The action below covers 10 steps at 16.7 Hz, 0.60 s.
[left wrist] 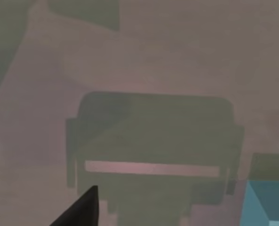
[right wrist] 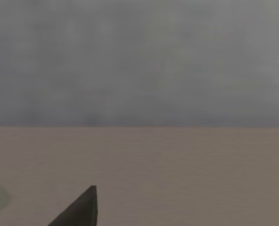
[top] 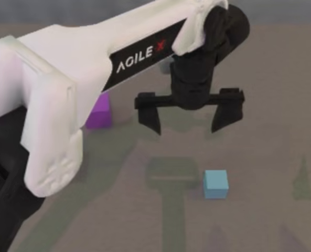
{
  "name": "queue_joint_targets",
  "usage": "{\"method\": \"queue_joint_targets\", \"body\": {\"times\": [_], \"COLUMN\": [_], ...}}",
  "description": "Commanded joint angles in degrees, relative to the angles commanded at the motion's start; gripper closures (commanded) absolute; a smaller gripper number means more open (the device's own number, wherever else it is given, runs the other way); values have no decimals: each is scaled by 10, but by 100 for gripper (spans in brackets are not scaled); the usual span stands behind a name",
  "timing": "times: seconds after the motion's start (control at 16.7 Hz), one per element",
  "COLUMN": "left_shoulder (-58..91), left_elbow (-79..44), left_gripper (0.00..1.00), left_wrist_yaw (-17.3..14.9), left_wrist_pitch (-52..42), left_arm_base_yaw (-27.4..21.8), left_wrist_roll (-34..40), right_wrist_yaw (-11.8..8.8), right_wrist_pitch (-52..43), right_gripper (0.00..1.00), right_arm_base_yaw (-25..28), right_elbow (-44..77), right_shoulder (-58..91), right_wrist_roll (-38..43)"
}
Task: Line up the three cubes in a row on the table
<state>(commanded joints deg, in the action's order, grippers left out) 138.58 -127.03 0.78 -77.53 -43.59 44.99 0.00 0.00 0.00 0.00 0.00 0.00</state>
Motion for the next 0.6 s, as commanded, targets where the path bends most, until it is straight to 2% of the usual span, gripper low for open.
{"method": "queue_joint_targets", "body": {"times": [0.36,0.48,0.6], "left_shoulder": [17,19,19], "left_elbow": [-14,-19,-21], "left_gripper": [0,0,0], "left_wrist_yaw": [-8,-10,-11], "left_wrist_pitch": [-10,-11,-11], "left_arm_base_yaw": [204,240,252], "left_wrist_roll": [-146,-179,-190], "right_wrist_yaw": [0,0,0], "right_wrist_pitch": [0,0,0], "right_gripper": [0,0,0], "right_arm_base_yaw": [0,0,0], "right_elbow": [0,0,0], "right_shoulder": [0,0,0], "right_wrist_roll": [0,0,0]}}
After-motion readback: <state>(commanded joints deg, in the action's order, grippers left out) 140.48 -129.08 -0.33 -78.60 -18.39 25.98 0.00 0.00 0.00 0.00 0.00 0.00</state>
